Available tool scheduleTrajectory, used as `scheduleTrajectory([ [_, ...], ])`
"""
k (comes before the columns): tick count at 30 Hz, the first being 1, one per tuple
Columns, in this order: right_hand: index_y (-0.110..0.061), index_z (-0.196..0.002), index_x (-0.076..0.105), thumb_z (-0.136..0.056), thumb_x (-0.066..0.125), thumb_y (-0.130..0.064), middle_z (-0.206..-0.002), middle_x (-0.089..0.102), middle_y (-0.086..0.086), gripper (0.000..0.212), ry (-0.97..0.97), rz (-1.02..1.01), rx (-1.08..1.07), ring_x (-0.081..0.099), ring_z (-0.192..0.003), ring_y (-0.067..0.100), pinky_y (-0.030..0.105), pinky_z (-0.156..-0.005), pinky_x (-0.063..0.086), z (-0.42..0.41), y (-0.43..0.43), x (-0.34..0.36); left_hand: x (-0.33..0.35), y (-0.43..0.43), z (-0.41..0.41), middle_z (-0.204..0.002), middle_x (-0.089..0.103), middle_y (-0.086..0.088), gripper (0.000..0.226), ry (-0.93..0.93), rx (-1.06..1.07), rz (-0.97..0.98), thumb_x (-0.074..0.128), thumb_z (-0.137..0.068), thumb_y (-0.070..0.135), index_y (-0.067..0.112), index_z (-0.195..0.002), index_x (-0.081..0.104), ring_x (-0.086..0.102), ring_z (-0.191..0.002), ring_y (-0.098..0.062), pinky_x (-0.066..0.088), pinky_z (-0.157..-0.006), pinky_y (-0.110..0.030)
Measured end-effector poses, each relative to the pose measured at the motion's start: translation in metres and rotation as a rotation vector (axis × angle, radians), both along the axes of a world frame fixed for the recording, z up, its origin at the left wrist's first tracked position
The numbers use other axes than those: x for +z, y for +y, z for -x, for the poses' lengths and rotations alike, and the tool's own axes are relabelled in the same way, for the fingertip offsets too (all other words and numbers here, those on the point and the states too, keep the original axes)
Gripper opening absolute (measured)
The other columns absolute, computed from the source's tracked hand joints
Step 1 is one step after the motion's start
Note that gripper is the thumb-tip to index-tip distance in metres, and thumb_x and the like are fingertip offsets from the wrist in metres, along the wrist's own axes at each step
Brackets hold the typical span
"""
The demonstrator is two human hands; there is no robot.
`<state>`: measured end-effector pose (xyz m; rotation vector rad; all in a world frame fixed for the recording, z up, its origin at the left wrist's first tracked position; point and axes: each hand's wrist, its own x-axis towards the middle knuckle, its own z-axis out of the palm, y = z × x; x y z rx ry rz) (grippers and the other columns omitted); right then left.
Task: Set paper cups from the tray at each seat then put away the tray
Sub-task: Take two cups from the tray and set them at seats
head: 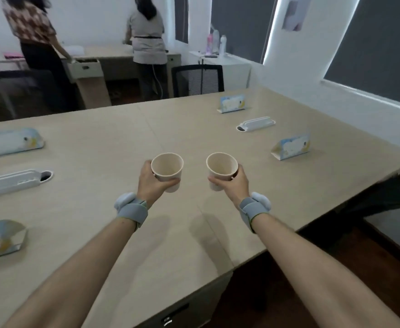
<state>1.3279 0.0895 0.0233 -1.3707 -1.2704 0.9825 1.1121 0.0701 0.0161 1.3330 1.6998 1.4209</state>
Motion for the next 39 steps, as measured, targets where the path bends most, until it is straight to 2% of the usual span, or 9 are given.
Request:
scheduleTrajectory([
  [3, -0.010, -0.117, 0.050, -0.057, 0.087, -0.014, -0.117, 0.061, 0.009, 0.071, -0.008, 0.009, 0.106, 0.057, -0.106, 0.022, 0.039, -0.095, 0.048, 0.025, 0.033, -0.003, -0.006, 0.007, 0.021, -0.112, 0.057, -0.014, 0.062, -0.017, 0.107, 0.026, 0.085, -0.058, 0.010, 0.014, -0.106, 0.047, 0.056, -0.102, -0.026, 0.049, -0.086, -0.039],
  [6, -0.010, -0.113, 0.052, -0.056, 0.088, -0.016, -0.108, 0.062, 0.006, 0.068, -0.030, 0.006, 0.223, 0.059, -0.104, 0.025, 0.038, -0.092, 0.050, 0.053, 0.065, -0.006, -0.010, 0.013, 0.043, -0.106, 0.056, -0.007, 0.061, -0.023, 0.224, 0.037, 0.086, -0.057, 0.011, 0.018, -0.102, 0.046, 0.056, -0.099, -0.024, 0.046, -0.081, -0.033],
  [12, -0.008, -0.115, 0.052, -0.057, 0.088, -0.016, -0.114, 0.064, 0.012, 0.068, -0.027, 0.019, 0.390, 0.059, -0.104, 0.025, 0.041, -0.093, 0.050, 0.105, 0.092, -0.013, -0.014, 0.011, 0.085, -0.115, 0.058, -0.016, 0.067, 0.000, 0.442, 0.066, 0.086, -0.057, 0.012, 0.010, -0.111, 0.047, 0.056, -0.104, -0.028, 0.050, -0.090, -0.043],
  [17, -0.011, -0.115, 0.052, -0.057, 0.088, -0.015, -0.109, 0.063, 0.006, 0.068, 0.001, 0.044, 0.498, 0.059, -0.101, 0.022, 0.035, -0.090, 0.050, 0.160, 0.095, -0.016, -0.014, -0.002, 0.137, -0.116, 0.059, -0.011, 0.073, 0.034, 0.594, 0.067, 0.087, -0.056, 0.014, 0.011, -0.115, 0.045, 0.055, -0.102, -0.023, 0.043, -0.085, -0.031],
  [21, -0.009, -0.114, 0.052, -0.056, 0.088, -0.014, -0.113, 0.063, 0.010, 0.068, 0.014, 0.063, 0.536, 0.059, -0.102, 0.023, 0.038, -0.092, 0.051, 0.204, 0.093, -0.020, -0.016, -0.014, 0.189, -0.123, 0.057, -0.012, 0.075, 0.052, 0.673, 0.084, 0.086, -0.056, 0.012, 0.011, -0.119, 0.045, 0.054, -0.110, -0.026, 0.043, -0.091, -0.034],
  [24, -0.009, -0.115, 0.052, -0.056, 0.088, -0.015, -0.114, 0.063, 0.009, 0.069, 0.015, 0.063, 0.562, 0.059, -0.100, 0.020, 0.034, -0.090, 0.050, 0.236, 0.090, -0.023, -0.018, -0.022, 0.231, -0.120, 0.053, -0.018, 0.073, 0.119, 0.746, 0.132, 0.086, -0.056, 0.011, 0.004, -0.117, 0.046, 0.052, -0.113, -0.032, 0.043, -0.091, -0.034],
  [26, -0.009, -0.115, 0.051, -0.056, 0.088, -0.015, -0.114, 0.063, 0.008, 0.070, 0.028, 0.065, 0.569, 0.058, -0.101, 0.019, 0.035, -0.091, 0.050, 0.259, 0.088, -0.026, -0.019, -0.026, 0.262, -0.115, 0.048, -0.015, 0.074, 0.154, 0.786, 0.172, 0.085, -0.057, 0.011, 0.000, -0.118, 0.045, 0.049, -0.115, -0.033, 0.042, -0.097, -0.039],
  [32, -0.011, -0.117, 0.051, -0.057, 0.087, -0.014, -0.108, 0.062, 0.003, 0.070, 0.063, 0.088, 0.623, 0.057, -0.098, 0.015, 0.026, -0.085, 0.048, 0.310, 0.081, -0.035, -0.032, -0.031, 0.323, -0.125, 0.053, -0.022, 0.073, 0.121, 0.857, 0.268, 0.085, -0.057, 0.014, 0.000, -0.118, 0.047, 0.052, -0.115, -0.034, 0.044, -0.098, -0.046],
  [39, -0.015, -0.113, 0.052, -0.056, 0.088, -0.015, -0.103, 0.061, -0.002, 0.068, 0.076, 0.082, 0.637, 0.058, -0.096, 0.014, 0.024, -0.082, 0.046, 0.348, 0.078, -0.048, -0.053, -0.031, 0.366, -0.133, 0.040, -0.025, 0.079, 0.131, 0.872, 0.448, 0.082, -0.061, 0.008, -0.005, -0.124, 0.035, 0.041, -0.125, -0.036, 0.034, -0.107, -0.044],
])
